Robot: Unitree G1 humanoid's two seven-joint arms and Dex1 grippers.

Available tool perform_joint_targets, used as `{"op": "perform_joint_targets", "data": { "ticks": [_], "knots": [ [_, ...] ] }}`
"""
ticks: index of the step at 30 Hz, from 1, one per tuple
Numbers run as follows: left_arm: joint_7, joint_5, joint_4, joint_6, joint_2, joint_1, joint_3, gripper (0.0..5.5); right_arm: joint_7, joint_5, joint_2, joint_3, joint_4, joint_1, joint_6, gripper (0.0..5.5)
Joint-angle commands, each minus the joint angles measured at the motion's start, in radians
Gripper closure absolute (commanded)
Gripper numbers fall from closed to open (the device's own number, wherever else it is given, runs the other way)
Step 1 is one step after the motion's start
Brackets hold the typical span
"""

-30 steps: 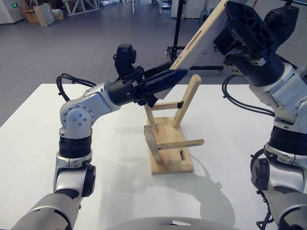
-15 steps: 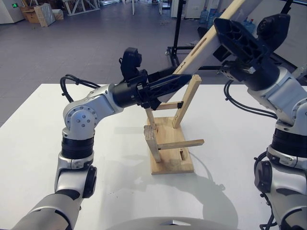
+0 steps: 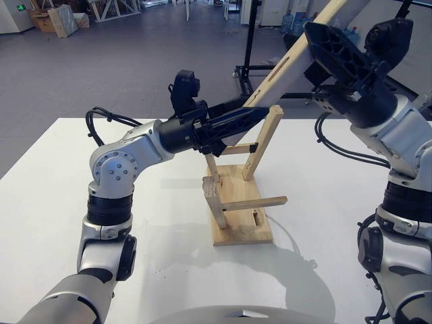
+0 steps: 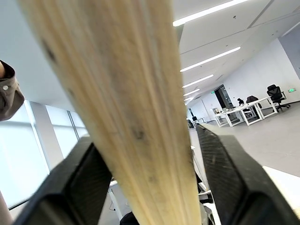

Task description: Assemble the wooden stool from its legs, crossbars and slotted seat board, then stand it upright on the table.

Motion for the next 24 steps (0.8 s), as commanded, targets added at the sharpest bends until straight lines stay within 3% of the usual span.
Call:
{"op": "perform_joint_targets", "data": {
  "ticks": [1,7,8,11,21,24],
  "knots": [
    [-0.001,0.0,-0.023,-0.001,0.0,0.007,-0.005,3.45,-0.011,0.007,-0.005,-0.006,0.003,-0.013,-0.011,3.24],
    [0.014,-0.002,-0.055,-0.002,0.001,0.038,-0.009,3.45,0.024,-0.059,-0.015,0.004,0.024,-0.028,-0.001,3.26],
    [0.02,0.005,-0.062,-0.003,0.003,0.043,-0.011,3.45,-0.015,-0.139,0.081,0.079,-0.034,-0.028,-0.047,3.28],
    [0.034,0.023,-0.075,-0.008,0.008,0.064,-0.017,2.81,-0.074,-0.279,0.238,0.192,-0.142,-0.007,-0.135,3.44],
    [0.127,0.084,-0.003,-0.056,-0.012,0.041,0.023,1.26,-0.067,-0.368,0.244,0.159,-0.177,0.039,-0.163,3.45],
    [0.144,0.095,0.026,-0.069,0.005,0.024,0.057,0.81,-0.038,-0.392,0.177,0.098,-0.162,0.032,-0.162,3.45]
  ]
}}
